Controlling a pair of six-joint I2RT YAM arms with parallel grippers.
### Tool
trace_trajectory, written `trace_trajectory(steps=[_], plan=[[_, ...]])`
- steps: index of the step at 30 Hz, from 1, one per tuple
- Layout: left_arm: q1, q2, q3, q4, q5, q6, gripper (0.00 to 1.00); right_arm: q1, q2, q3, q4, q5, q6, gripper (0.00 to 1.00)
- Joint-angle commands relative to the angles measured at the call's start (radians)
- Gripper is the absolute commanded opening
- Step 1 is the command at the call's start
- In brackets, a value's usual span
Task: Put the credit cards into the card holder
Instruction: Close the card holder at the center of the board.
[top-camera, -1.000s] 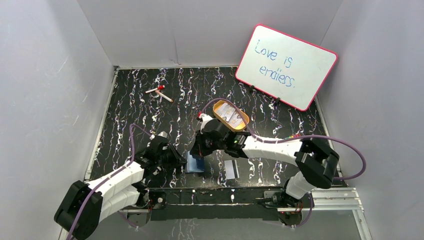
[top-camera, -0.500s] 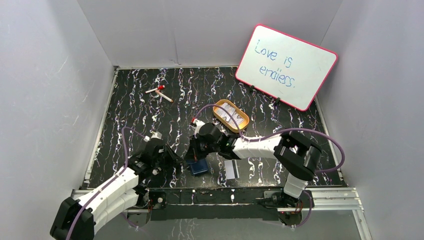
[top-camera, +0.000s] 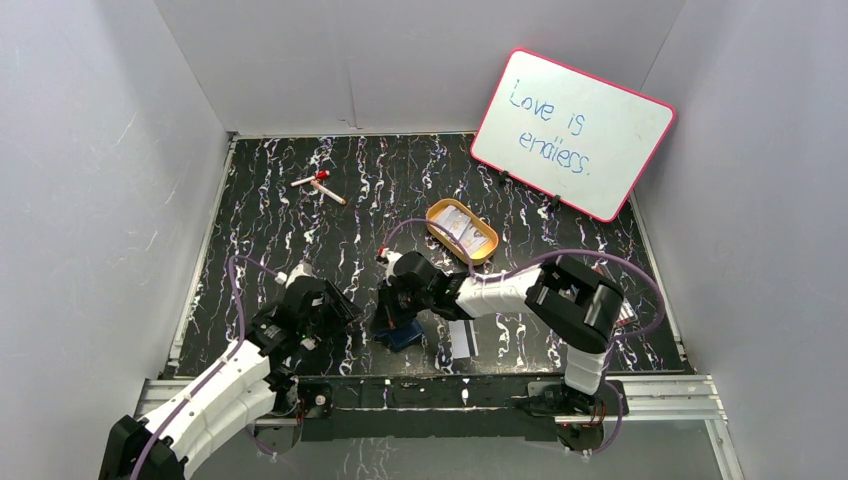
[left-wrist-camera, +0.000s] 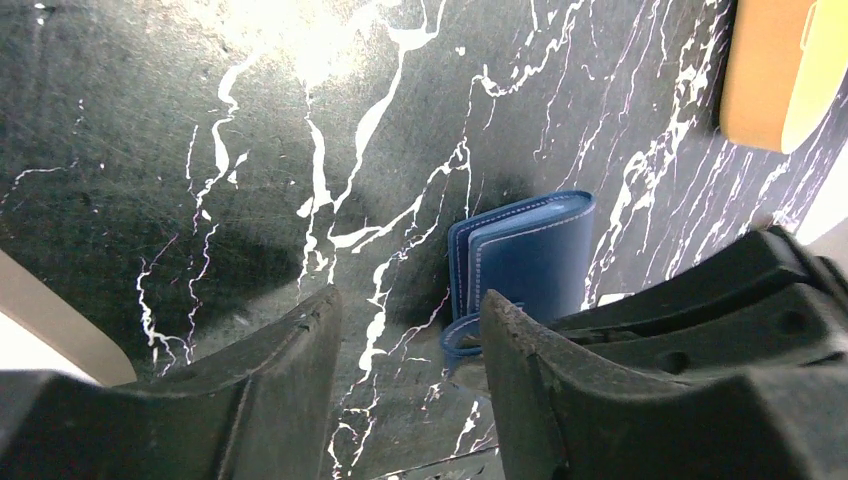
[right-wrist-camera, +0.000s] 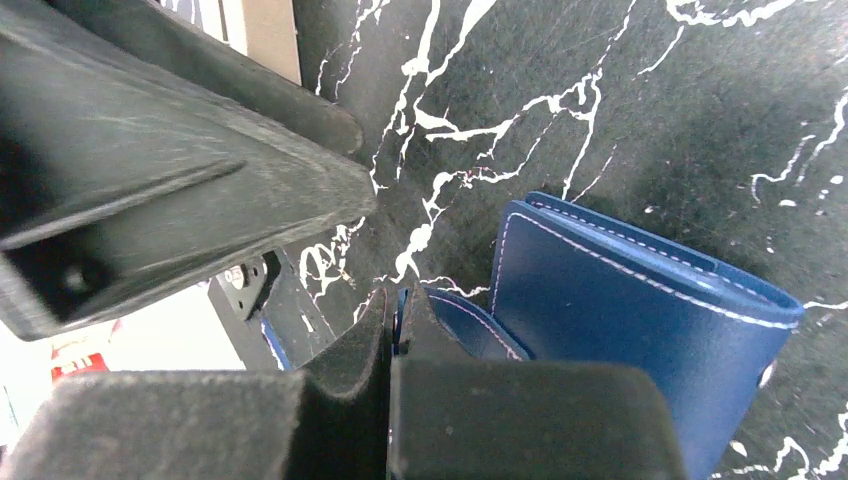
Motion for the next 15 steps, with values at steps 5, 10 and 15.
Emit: trace_trajectory(steps=[5,10,15], plan=[[-0.002,-0.008,0.079,-0.085,-0.072,0.002,0.58,0.006,0.033,0.049,0.025,-0.063,-0.039,0.08],[-0.003,-0.005,0.095,-0.097,-0.085,0.011,0.6,0.011,-0.009,0.069,-0.015,-0.057,-0.065,0.46],[-0.002,0.001,0.107,-0.097,-0.09,0.016,0.62,0.013,-0.053,0.079,-0.06,-0.07,-0.077,0.6]])
